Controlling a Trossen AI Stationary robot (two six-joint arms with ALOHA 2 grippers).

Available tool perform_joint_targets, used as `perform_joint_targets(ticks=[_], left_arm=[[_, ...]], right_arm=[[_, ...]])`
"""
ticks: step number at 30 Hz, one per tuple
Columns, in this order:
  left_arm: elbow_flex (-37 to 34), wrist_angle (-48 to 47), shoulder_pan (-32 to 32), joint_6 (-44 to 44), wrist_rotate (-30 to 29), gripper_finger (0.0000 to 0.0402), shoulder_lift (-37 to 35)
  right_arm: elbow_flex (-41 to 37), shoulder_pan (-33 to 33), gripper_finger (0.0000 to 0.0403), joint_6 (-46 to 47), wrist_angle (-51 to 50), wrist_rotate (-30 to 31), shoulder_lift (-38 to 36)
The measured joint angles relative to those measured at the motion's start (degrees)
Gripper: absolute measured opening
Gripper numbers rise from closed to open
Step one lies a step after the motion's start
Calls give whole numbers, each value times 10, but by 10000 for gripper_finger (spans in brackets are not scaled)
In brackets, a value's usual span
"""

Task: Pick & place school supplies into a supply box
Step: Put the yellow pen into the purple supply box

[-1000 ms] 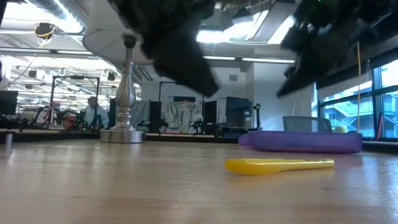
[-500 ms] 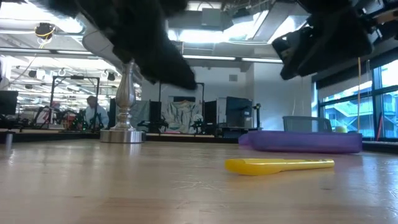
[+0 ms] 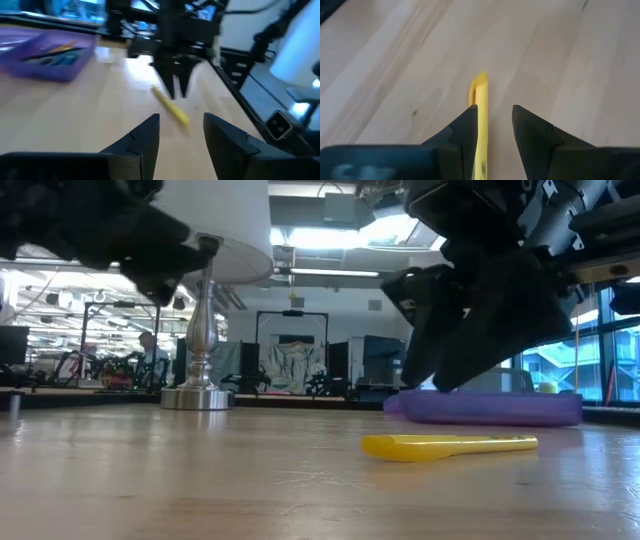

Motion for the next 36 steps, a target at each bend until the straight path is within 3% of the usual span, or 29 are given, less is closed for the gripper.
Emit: perform_joint_targets(ticks=[3,7,14,21,30,36], left_arm=[[-45,-3,7,-3,-8,144,-71],[-84,-56,37,-3,26,146,-177],[-92,-222,90,40,45,142,-344],[-92,-344,125,59,42,141,-466],[-92,-392,133,98,-5,141,-532],[-92,-400,133,98,-39,141,-540]], right_arm=[[12,4,127,0,1,0,14],[19,6,127,6,1,-11,26],[19,6,127,20,11,-11,47],[19,5,127,21,20,-10,62],[20,4,121,38,23,-10,80],[20,0,71,70,19,-12,81]])
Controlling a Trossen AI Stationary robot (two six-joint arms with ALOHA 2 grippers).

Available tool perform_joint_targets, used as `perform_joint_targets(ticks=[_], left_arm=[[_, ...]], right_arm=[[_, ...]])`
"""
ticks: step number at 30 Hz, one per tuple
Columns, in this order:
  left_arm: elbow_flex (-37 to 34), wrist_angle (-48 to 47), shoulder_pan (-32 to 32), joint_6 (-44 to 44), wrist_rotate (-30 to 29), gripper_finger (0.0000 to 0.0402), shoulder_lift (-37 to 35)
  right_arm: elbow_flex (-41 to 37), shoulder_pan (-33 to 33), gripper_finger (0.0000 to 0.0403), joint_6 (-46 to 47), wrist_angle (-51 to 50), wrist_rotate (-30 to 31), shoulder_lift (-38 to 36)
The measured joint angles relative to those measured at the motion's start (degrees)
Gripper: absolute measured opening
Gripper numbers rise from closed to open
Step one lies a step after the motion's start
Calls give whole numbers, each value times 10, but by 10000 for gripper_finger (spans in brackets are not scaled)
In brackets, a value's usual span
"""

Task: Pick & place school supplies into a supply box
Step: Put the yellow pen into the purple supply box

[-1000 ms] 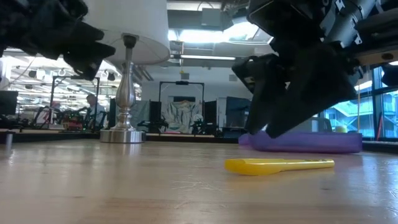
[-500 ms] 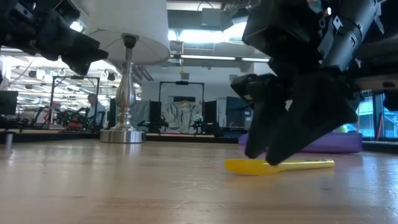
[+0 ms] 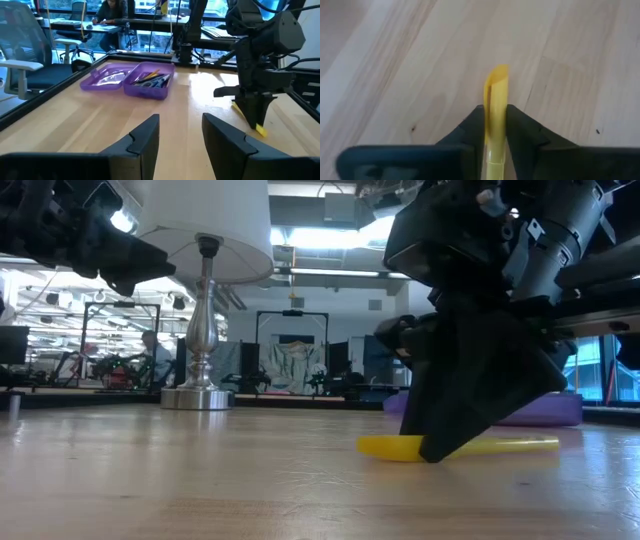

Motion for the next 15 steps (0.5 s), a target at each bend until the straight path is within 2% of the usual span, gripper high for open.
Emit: perform_joint_targets(ticks=[2,8,15], left_arm=[[0,-1,0,0,0,141,0],[0,-1,0,1,0,141,0],[0,-3,0,1,-2,141,0]], right_arm=[[0,-1,53,7,0,0,-1],[-3,-10,52,19,-22,4,-34],[-3,-32,56,53,-123,28,-126]])
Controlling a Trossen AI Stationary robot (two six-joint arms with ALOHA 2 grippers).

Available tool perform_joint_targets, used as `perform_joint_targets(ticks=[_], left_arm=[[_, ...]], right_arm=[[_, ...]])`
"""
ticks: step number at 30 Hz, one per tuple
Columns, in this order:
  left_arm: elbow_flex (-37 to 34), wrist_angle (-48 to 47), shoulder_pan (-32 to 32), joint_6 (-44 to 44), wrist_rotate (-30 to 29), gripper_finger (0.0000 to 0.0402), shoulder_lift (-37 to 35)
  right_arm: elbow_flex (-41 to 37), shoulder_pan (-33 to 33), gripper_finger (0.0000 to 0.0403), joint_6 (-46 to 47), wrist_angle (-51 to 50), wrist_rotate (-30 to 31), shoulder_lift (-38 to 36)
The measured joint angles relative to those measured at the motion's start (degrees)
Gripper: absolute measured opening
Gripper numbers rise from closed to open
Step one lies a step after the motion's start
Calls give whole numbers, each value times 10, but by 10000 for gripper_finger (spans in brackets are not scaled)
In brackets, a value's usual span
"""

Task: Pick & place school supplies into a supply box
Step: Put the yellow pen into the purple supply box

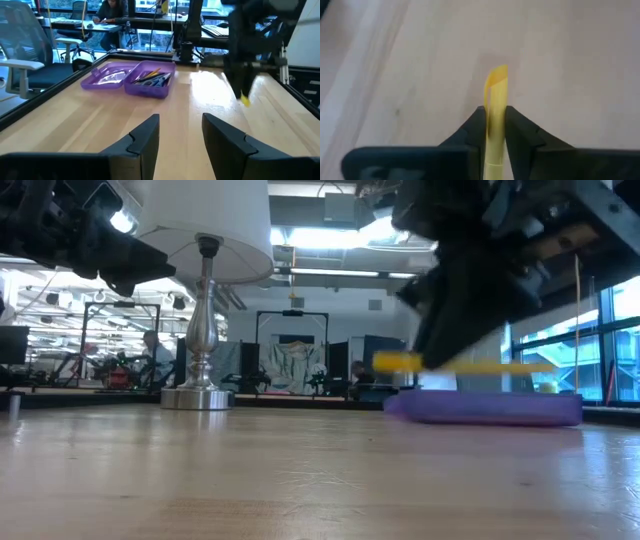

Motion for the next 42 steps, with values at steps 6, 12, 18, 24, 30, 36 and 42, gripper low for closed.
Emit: perform_joint_targets(ticks=[6,12,18,24,30,36,42], left_arm=[[0,0,0,22,0,141,1],[0,0,0,30,-3,141,3],[0,0,0,30,-3,141,3],[0,0,0,30,-7,141,3],[0,0,0,30,-20,141,3],[0,0,0,33,-23,141,3],[0,0,0,35,-23,141,3]], right_arm=[[1,-35,56,0,-153,107,-111],[-15,-95,58,-20,-278,183,-217],[-106,-180,59,-74,-265,180,-292],[-219,-261,59,-106,-142,133,-311],[-292,-312,60,-151,-32,104,-308],[-322,-336,60,-151,9,54,-308],[-344,-338,60,-135,19,44,-308]])
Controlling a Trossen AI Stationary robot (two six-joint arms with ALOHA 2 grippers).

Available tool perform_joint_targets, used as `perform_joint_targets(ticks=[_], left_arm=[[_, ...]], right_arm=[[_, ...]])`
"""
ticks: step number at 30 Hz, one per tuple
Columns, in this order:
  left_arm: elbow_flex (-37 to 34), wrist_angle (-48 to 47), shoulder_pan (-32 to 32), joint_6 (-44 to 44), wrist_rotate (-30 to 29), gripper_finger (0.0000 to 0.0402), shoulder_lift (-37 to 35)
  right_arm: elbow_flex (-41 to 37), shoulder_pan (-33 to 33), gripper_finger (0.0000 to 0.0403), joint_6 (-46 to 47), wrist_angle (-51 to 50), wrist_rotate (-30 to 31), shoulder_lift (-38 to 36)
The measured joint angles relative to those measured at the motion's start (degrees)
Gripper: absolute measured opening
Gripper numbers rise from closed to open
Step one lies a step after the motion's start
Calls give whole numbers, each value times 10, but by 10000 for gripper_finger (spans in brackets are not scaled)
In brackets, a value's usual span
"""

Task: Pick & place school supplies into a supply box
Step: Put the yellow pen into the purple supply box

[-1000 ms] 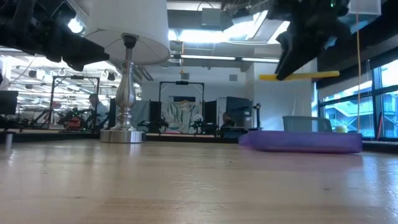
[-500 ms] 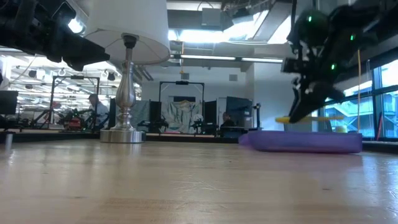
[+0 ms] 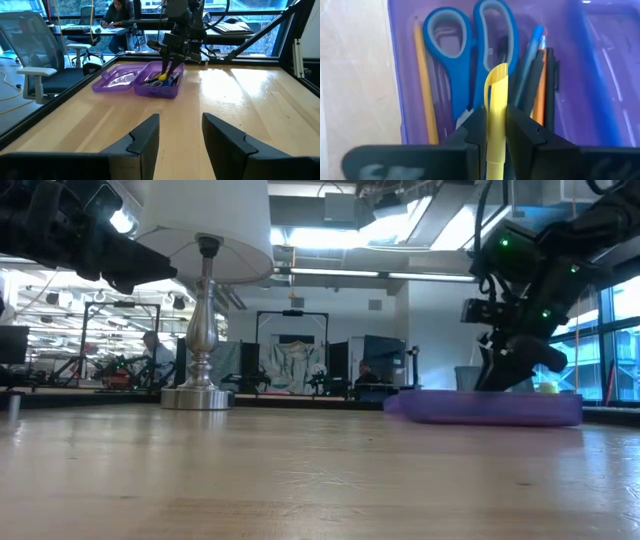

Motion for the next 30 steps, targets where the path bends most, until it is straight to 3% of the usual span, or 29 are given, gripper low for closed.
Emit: perform_joint_targets(ticks=[9,21,30], left_arm=[[0,0,0,0,0,141,0],[0,0,0,0,0,141,0],[0,0,0,0,1,141,0]], right_arm=[[-12,9,60,64,27,-57,0],[-12,96,70,145,51,-71,5],[-11,150,71,173,175,-71,106]])
